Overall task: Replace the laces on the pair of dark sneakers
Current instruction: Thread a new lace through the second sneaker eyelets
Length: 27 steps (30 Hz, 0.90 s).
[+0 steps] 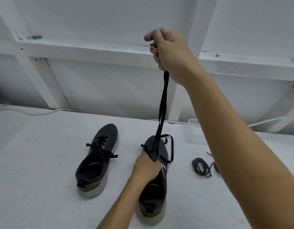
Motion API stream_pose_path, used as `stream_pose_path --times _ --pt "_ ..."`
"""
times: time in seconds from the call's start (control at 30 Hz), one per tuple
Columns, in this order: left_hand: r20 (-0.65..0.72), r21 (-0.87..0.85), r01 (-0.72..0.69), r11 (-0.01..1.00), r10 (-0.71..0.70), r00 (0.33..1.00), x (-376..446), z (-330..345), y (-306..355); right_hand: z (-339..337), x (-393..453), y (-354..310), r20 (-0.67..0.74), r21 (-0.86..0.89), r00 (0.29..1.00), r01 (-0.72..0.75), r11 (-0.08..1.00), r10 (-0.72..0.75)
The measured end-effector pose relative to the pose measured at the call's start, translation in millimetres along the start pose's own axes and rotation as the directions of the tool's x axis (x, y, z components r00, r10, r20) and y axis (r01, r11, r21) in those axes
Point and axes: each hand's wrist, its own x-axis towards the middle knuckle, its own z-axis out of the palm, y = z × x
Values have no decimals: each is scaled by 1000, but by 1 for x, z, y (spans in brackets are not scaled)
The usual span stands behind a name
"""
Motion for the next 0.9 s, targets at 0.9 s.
stream_pose_path --times 0.9 --pt "-10 2 -10 1000 10 1000 -1 -2 3 -24 14 -89 44 -443 918 371 816 -393"
